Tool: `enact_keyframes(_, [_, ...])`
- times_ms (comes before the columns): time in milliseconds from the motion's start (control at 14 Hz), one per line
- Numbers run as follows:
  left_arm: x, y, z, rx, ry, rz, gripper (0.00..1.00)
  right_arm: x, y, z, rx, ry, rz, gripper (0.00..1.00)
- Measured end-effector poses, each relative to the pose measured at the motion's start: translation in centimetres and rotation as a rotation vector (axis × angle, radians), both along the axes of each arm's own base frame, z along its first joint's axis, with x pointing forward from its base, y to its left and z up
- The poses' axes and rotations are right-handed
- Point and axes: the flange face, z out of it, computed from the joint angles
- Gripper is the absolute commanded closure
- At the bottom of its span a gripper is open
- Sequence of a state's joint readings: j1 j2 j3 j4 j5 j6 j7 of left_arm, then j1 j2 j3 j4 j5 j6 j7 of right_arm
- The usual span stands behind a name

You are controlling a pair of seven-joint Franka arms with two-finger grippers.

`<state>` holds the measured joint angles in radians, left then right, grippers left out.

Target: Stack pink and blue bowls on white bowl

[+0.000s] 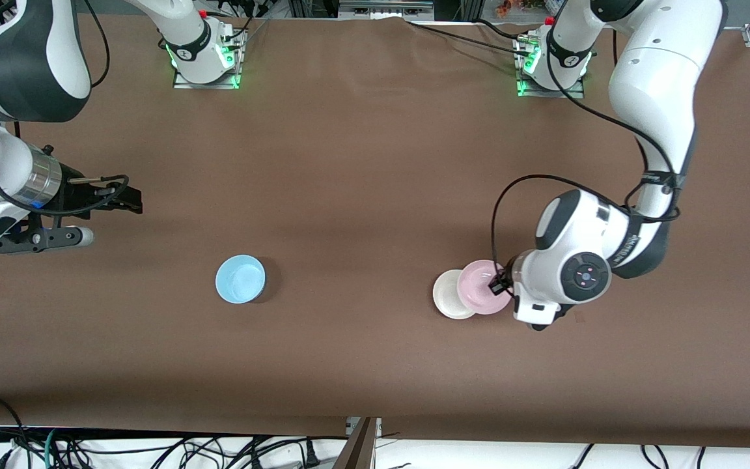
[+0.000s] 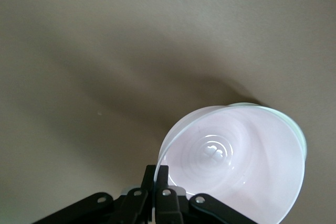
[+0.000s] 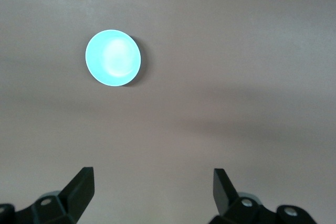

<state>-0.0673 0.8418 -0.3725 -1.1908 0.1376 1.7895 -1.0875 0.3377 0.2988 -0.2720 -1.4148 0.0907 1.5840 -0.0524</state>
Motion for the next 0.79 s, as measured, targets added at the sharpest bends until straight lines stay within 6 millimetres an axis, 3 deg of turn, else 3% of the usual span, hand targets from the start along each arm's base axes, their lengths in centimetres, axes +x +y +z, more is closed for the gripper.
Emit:
enact_keyframes(429, [0.8,-1.1,-2.3,-0.023,-0.058,0.07,1.0,0.0,0.0,0.0,0.0,0.0,0.0,0.0])
enact_keyframes(786, [0.4,-3.9,-2.5,-0.032,-0.091,0.122,1.0,0.0,0.0,0.0,0.005,0.0,0.042,0.0])
